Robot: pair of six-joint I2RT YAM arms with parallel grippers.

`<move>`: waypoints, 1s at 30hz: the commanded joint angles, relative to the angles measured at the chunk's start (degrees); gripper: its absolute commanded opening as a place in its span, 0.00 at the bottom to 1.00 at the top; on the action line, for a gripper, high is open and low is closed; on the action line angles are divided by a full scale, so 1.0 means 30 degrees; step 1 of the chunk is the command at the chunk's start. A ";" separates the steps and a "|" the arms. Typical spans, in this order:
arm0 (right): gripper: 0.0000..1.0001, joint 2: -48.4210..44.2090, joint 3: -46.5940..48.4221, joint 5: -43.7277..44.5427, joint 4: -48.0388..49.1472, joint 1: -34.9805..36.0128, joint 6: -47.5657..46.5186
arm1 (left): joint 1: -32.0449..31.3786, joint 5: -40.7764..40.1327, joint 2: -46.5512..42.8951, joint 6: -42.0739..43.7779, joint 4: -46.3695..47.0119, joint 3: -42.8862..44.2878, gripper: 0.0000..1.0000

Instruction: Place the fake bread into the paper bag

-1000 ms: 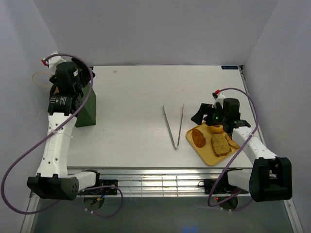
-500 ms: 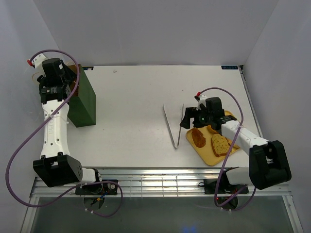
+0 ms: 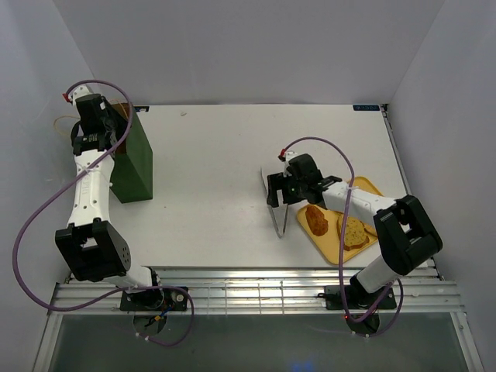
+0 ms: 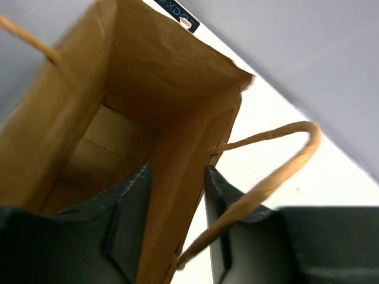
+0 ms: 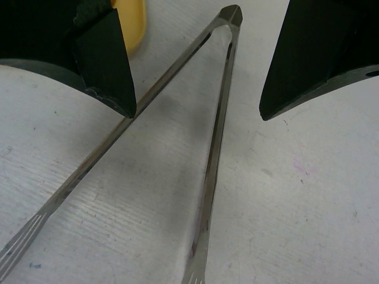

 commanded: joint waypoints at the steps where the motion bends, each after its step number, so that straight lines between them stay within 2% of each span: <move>1: 0.90 0.0561 0.0591 0.2866 0.0074 0.1162 0.0584 | 0.0230 0.0811 0.0152 0.0540 0.0439 0.0736 0.48; 7: 0.90 0.0679 0.0766 0.5827 -0.0392 0.2802 0.1141 | 0.0201 0.2216 0.0153 0.0278 0.0615 0.0766 0.14; 11: 0.90 0.0680 0.1030 0.8314 -0.1097 0.3742 0.1522 | 0.0201 0.3886 -0.0081 -0.0338 0.0586 0.0591 0.05; 14: 0.90 0.0417 0.0914 0.9459 -0.1361 0.4270 0.1756 | 0.0201 0.4648 -0.0345 -0.0922 0.0644 0.0357 0.03; 20: 0.90 0.0942 0.0912 0.9814 -0.1771 0.4359 0.2400 | 0.0026 0.6202 -0.0725 -0.2212 0.1141 -0.0551 0.01; 30: 0.90 0.2524 0.1353 0.9289 -0.0925 0.4359 0.3105 | -0.3020 0.5531 -0.0785 -0.2829 0.1757 -0.1050 0.02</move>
